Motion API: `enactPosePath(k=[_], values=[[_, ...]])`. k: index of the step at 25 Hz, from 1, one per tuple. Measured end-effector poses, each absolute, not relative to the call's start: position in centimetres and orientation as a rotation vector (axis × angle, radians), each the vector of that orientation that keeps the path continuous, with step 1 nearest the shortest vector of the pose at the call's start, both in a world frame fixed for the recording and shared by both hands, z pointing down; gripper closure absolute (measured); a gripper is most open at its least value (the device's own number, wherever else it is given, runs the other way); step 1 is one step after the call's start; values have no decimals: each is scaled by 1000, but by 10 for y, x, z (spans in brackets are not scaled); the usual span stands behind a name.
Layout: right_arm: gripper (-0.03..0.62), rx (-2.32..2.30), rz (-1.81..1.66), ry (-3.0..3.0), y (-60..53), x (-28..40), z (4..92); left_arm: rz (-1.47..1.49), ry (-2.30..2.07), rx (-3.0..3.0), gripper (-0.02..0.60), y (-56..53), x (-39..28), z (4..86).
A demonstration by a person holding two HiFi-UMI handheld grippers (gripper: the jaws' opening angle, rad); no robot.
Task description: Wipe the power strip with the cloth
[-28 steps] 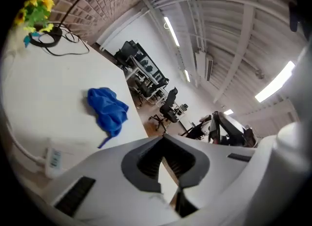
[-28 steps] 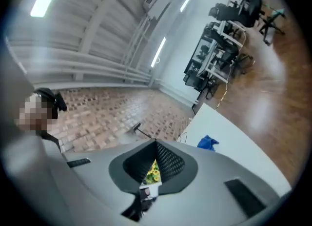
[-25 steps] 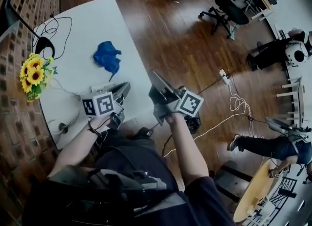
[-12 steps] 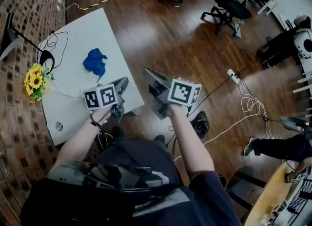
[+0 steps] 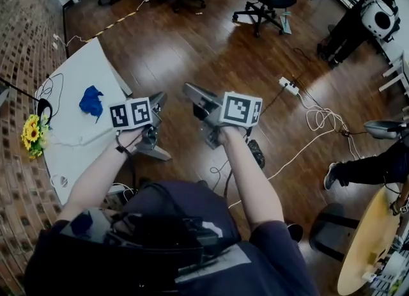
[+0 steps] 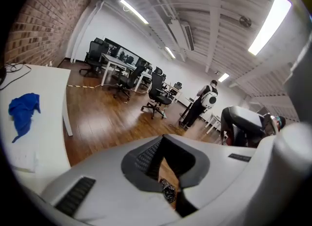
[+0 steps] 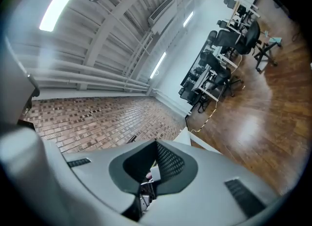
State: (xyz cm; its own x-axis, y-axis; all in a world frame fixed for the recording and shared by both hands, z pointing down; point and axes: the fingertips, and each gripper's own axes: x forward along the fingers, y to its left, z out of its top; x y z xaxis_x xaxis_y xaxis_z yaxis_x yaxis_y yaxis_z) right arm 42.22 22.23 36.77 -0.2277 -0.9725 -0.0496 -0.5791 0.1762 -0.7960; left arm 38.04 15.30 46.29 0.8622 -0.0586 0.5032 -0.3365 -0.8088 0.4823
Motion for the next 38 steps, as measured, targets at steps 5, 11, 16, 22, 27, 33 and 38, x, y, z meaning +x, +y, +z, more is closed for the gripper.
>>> enactPosePath(k=[5, 11, 16, 22, 27, 33, 38], values=[[615, -1461, -886, 1801, 264, 462, 370, 698, -246, 2456, 568, 185, 419, 469], [616, -1481, -927, 1691, 297, 499, 387, 778, -241, 2430, 568, 209, 445, 485], [617, -1465, -973, 1574, 296, 515, 406, 872, -208, 2399, 568, 207, 463, 503], [617, -1531, -992, 1500, 305, 554, 423, 903, -90, 2403, 568, 219, 517, 512], [617, -1591, -1025, 1439, 297, 599, 438, 878, 100, 2453, 568, 232, 578, 503], [615, -1658, -1065, 1448, 253, 640, 450, 853, 151, 2396, 568, 188, 629, 506], [615, -1698, -1086, 1457, 211, 674, 452, 837, 156, 2372, 568, 143, 663, 508]])
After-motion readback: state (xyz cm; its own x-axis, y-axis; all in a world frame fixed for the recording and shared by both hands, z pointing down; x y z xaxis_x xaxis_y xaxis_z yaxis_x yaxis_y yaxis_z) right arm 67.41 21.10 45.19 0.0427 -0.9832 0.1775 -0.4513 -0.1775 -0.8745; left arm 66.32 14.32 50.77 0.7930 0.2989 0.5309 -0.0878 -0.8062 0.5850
